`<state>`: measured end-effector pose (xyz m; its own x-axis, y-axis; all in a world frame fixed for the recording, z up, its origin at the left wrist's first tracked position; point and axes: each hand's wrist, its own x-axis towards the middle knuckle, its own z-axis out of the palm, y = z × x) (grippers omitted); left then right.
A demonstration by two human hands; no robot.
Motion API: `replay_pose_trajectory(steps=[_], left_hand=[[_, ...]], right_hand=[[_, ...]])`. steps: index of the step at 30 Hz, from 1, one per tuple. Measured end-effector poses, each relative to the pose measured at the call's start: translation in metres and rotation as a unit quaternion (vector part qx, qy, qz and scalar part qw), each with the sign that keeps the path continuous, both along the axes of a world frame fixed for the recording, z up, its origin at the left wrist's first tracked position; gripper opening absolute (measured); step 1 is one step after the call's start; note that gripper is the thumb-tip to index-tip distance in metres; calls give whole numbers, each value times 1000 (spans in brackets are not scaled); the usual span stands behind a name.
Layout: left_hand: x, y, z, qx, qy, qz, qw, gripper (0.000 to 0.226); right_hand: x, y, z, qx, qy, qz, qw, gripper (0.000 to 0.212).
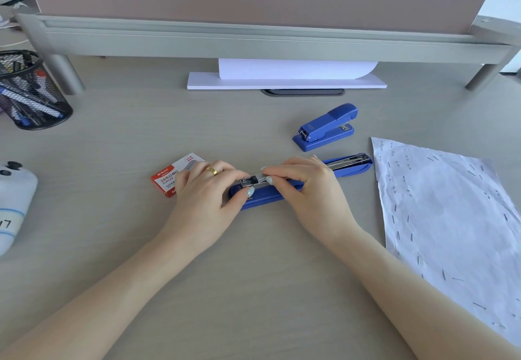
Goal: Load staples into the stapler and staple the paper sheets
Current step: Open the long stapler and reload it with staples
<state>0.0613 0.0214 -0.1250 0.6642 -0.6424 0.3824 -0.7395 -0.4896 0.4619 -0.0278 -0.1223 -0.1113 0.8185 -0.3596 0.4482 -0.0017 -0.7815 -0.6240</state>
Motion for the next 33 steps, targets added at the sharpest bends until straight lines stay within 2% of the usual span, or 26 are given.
replay_pose_trajectory(steps=[6, 9, 16, 21, 25, 28, 31, 33], left_hand=[[1, -1, 1, -3, 2, -1, 1000, 29], [1, 0, 2, -2, 3, 0, 1000, 30], [0, 0, 4, 2, 13, -4, 1000, 29], [0, 0, 4, -1, 13, -3, 1000, 29], [0, 0, 4, 7, 10, 0, 1000, 28], [-2, 1, 5, -23, 43, 13, 999, 15], [-4, 3, 4, -38, 82, 34, 995, 16], [-4, 2, 6, -33, 93, 38, 994, 17]], right_hand=[[1, 3, -2, -40, -18, -12, 999, 18], [1, 4, -2, -28, -27, -11, 999, 18], [0, -2, -3, -17, 11, 37, 999, 17], [1, 1, -5, -17, 10, 27, 999, 17], [-2, 2, -5, -21, 21, -27, 999, 26], [-5, 4, -3, -23, 41, -7, 999, 35], [-5, 3, -3, -22, 46, 34, 998, 38], [-6, -2, -1, -14, 17, 22, 1000, 35]])
